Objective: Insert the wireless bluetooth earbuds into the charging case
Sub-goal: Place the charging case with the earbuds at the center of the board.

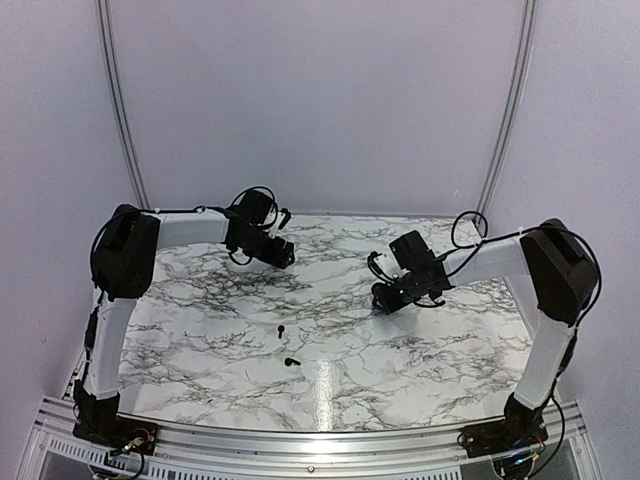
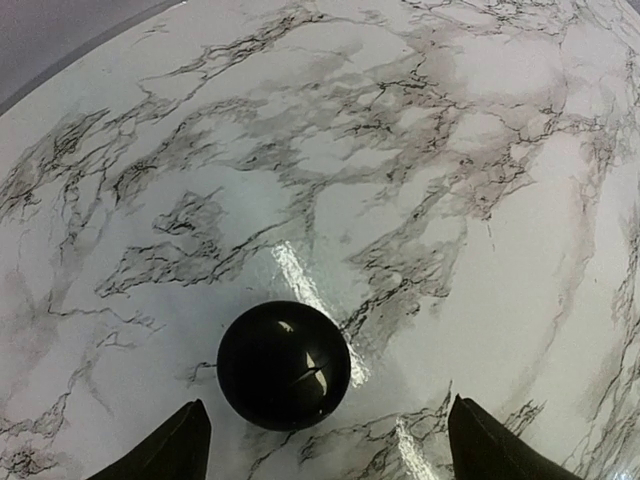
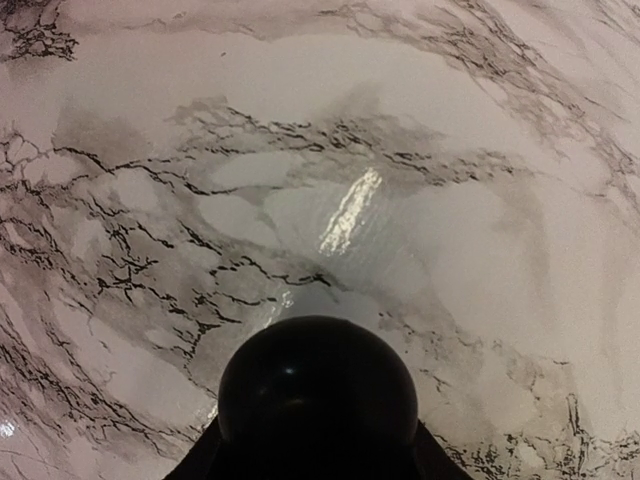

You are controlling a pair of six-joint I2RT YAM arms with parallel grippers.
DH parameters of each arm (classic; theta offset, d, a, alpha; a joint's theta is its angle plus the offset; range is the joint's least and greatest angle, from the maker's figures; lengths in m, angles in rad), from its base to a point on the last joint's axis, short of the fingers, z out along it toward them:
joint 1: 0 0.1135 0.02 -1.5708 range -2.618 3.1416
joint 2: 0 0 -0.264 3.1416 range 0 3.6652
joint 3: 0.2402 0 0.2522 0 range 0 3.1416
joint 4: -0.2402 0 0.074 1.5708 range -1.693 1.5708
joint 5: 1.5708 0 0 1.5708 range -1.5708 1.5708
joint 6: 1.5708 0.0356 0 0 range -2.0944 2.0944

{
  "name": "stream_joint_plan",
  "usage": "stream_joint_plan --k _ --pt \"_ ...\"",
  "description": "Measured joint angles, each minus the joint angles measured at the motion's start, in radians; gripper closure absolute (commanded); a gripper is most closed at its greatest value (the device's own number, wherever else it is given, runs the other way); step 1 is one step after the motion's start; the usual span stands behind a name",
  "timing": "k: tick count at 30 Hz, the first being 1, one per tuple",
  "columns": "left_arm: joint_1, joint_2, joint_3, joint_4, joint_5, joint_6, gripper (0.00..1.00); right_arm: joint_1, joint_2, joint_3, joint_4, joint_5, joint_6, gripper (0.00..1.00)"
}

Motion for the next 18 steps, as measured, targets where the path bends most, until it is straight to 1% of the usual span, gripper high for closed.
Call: stream_joint_plan --k 9,13,18 --pt "0.006 0.096 0.141 -0.059 -0.016 0.001 0.25 0.000 0.004 0.002 -0.006 0.000 -0.004 0.61" --pt "0.007 0.121 0.170 -0.076 -0.018 0.003 0.26 0.000 0.004 0.002 -0.006 0.000 -0.004 0.57" --pt "0.010 0.125 0.183 -0.103 -0.025 0.003 0.26 0.000 0.004 0.002 -0.006 0.000 -0.005 0.44"
